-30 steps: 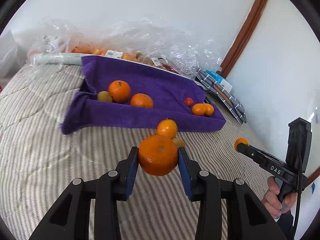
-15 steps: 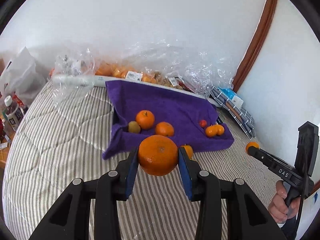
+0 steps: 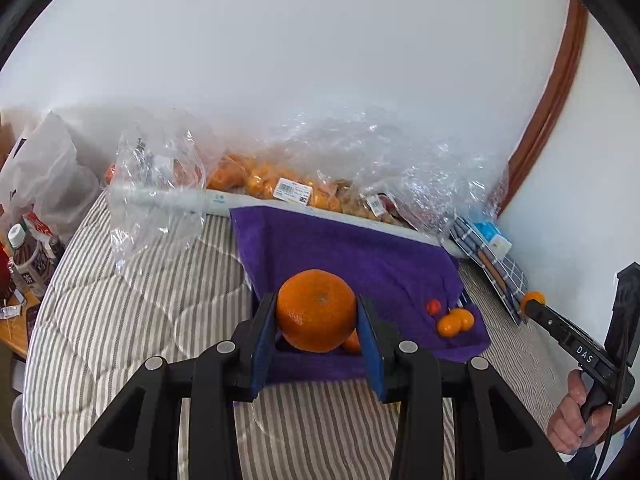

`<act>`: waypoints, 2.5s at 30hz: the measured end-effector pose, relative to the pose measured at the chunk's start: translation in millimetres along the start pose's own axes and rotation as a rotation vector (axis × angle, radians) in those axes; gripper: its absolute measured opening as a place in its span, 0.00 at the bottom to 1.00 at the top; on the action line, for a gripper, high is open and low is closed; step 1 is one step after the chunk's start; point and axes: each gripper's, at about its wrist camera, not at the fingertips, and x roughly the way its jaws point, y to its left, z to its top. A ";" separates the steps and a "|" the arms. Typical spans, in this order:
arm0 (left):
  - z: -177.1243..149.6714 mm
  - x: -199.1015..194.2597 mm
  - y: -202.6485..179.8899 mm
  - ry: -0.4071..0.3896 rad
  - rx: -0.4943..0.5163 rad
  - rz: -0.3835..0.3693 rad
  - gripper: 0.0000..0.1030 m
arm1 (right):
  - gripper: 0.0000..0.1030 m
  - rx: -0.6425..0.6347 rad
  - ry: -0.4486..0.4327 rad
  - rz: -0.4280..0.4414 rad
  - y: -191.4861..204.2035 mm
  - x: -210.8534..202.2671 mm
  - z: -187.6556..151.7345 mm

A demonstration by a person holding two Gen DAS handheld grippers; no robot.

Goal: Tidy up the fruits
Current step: 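Lift and carry both held oranges over the towel, then lower both oranges onto the towel and open both tools, then close the right tool on the yellow-green fruit on the bed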

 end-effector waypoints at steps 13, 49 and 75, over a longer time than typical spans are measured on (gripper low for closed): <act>40.1 75.5 -0.8 0.041 -0.005 0.026 0.36 | 0.32 0.043 0.024 -0.009 -21.7 74.4 32.3; 15.7 177.6 -11.8 0.235 0.098 0.079 0.36 | 0.32 0.057 0.232 -0.047 -21.7 183.3 9.6; -33.8 12.7 -47.7 0.111 0.175 0.102 0.54 | 0.53 0.038 0.046 -0.067 16.7 -4.0 -4.6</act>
